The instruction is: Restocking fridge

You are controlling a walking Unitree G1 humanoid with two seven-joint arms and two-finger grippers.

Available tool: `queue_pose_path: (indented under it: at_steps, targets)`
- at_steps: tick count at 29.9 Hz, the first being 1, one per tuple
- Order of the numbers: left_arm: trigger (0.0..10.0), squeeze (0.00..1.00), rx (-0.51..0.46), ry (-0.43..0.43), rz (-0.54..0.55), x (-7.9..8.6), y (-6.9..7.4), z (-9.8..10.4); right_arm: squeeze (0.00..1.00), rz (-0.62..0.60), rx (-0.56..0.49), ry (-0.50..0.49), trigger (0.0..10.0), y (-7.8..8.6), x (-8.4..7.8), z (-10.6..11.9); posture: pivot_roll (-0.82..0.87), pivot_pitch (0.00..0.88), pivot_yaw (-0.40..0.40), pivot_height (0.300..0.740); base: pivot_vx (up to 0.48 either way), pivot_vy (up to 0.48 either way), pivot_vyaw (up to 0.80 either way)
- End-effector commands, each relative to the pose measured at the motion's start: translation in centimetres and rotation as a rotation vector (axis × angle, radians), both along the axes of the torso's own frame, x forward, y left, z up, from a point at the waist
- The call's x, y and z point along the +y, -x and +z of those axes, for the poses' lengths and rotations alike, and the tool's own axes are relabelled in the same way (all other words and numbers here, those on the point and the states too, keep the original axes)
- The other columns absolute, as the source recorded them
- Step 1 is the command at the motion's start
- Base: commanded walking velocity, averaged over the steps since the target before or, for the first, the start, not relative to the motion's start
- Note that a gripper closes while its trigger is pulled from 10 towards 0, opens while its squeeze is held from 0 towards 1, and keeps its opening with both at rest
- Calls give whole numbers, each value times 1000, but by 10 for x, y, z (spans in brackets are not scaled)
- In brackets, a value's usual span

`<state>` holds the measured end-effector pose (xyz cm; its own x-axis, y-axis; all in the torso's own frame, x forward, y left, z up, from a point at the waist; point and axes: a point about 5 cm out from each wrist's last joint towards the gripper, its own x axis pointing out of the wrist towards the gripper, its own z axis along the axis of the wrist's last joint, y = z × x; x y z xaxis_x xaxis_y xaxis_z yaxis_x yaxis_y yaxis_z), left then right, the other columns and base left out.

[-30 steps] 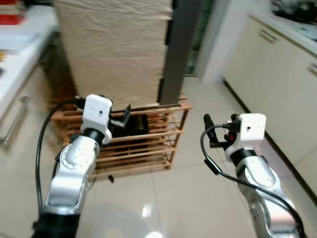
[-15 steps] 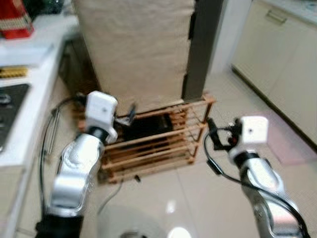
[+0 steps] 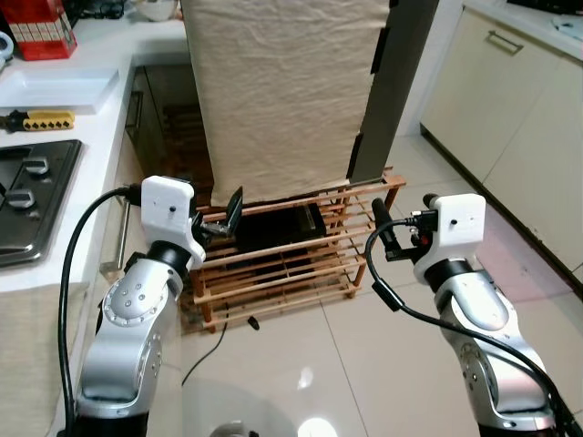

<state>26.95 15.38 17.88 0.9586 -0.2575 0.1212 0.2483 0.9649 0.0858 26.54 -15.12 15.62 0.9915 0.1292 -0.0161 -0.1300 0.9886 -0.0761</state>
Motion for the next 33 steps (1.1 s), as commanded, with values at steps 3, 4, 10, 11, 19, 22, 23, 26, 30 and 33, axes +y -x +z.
queue_pose_path:
  at_steps: [3,4,10,11,19,22,23,26,30,33]
  targets:
    - [10000,0,7,-4,2,1,2,-1,0,11,-16,-10,10000,-4,4,6,94,0,-17,740,316,0,800]
    - [10000,0,11,-4,1,1,3,-2,0,26,-32,29,10000,-3,6,6,91,0,-14,740,319,0,581]
    - [10000,0,17,-6,-8,1,1,-1,0,14,-18,-1,10000,-1,5,3,92,0,-6,740,321,0,0]
    - [10000,0,17,-7,-11,1,0,-1,0,11,-19,-1,10000,-1,5,3,91,0,-1,740,322,0,0]
    - [10000,0,19,-9,-24,0,-1,0,0,0,-22,-9,10000,0,6,2,89,0,7,740,322,0,0]
    - [10000,0,17,-11,-24,0,-2,0,0,-2,-21,-10,10000,1,5,1,89,0,8,740,321,0,0]
    - [10000,0,17,-11,-24,0,-2,0,0,-2,-21,-10,10000,1,5,1,89,0,8,740,319,0,0]
    - [10000,0,15,-14,-20,2,-1,0,0,-13,-19,-15,10000,1,3,1,94,0,6,740,322,0,0]
    - [10000,0,10,-16,-10,5,0,0,0,-22,-18,-19,10000,1,1,-1,98,0,5,740,240,0,0]
    - [10000,0,11,-26,-6,6,-1,0,0,-24,-17,-20,10000,2,1,-2,97,0,10,740,0,0,0]
